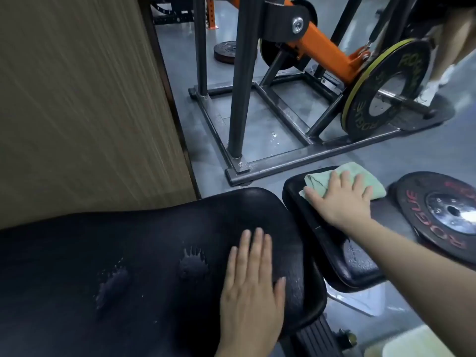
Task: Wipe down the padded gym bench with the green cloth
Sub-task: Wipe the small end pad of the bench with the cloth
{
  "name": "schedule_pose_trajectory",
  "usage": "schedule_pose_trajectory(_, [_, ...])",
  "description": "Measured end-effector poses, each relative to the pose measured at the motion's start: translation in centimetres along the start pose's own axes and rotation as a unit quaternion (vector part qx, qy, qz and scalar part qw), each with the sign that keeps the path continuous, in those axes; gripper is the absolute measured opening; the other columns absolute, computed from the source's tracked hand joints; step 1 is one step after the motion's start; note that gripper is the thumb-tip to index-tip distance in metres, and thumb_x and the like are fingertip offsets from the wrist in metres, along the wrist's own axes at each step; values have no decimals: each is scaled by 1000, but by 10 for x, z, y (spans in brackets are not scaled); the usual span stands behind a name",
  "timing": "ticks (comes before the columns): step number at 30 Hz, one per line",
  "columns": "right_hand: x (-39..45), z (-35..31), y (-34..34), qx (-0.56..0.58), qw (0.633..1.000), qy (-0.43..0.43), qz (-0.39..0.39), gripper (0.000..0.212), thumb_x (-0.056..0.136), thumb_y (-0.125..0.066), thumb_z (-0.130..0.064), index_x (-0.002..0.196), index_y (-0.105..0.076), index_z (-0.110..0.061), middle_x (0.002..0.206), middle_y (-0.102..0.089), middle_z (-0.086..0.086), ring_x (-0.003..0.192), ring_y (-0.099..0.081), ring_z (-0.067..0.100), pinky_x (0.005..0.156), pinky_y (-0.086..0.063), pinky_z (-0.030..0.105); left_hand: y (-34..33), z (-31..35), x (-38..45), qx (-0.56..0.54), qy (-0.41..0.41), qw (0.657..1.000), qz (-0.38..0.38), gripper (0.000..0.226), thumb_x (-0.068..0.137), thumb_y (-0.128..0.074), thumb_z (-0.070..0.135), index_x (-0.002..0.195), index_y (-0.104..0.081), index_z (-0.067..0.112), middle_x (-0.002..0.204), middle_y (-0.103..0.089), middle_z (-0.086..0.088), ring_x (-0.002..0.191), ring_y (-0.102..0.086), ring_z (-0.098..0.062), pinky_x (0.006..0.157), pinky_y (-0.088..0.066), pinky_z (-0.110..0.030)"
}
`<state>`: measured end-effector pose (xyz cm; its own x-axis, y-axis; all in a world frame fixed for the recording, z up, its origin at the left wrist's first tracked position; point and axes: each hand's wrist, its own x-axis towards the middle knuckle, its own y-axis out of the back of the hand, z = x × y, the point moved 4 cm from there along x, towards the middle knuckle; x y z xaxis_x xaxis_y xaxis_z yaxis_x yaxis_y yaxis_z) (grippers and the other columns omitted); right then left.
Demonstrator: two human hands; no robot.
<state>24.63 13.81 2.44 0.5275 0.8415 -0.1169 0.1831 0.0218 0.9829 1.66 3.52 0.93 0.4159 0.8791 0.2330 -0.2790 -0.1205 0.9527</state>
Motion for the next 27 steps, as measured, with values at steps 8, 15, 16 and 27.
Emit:
schedule_pose_trajectory(8, [-9, 25, 14, 428, 903, 20, -17, 43, 96, -41, -41, 114, -66, -10, 128, -57, 2, 133, -40, 27, 113, -22, 40, -13, -22, -16, 5, 102, 993, -57, 79, 97, -11, 55, 139, -40, -6, 149, -34, -20, 139, -32, -30, 108, -24, -44])
schedule_pose_trajectory(15, [-35, 36, 75, 693, 711, -105, -47, 27, 93, -45, -20, 81, -67, -9, 73, -71, 8, 74, -68, 24, 75, -55, 41, -12, -21, -17, 19, 103, 993, -46, 79, 98, -11, 54, 138, -40, -7, 149, -34, -21, 139, -31, -30, 108, -24, -44])
schedule_pose_trajectory(16, [-36, 37, 94, 644, 761, -77, -9, 27, 92, -46, -18, 74, -65, -12, 65, -69, 2, 67, -67, 16, 76, -55, 36, -12, -21, -17, 19, 103, 994, -41, 79, 98, -10, 54, 139, -39, -7, 149, -34, -21, 140, -31, -30, 108, -24, -44])
schedule_pose_trajectory(27, [-94, 7, -7, -23, 950, 283, -132, 120, 49, 33, -86, 152, -5, -37, 155, 23, -12, 139, 32, 12, 110, 24, 37, -12, -21, -15, 31, 102, 994, -38, 79, 98, -8, 54, 139, -40, -5, 149, -34, -19, 139, -31, -28, 108, -25, -43])
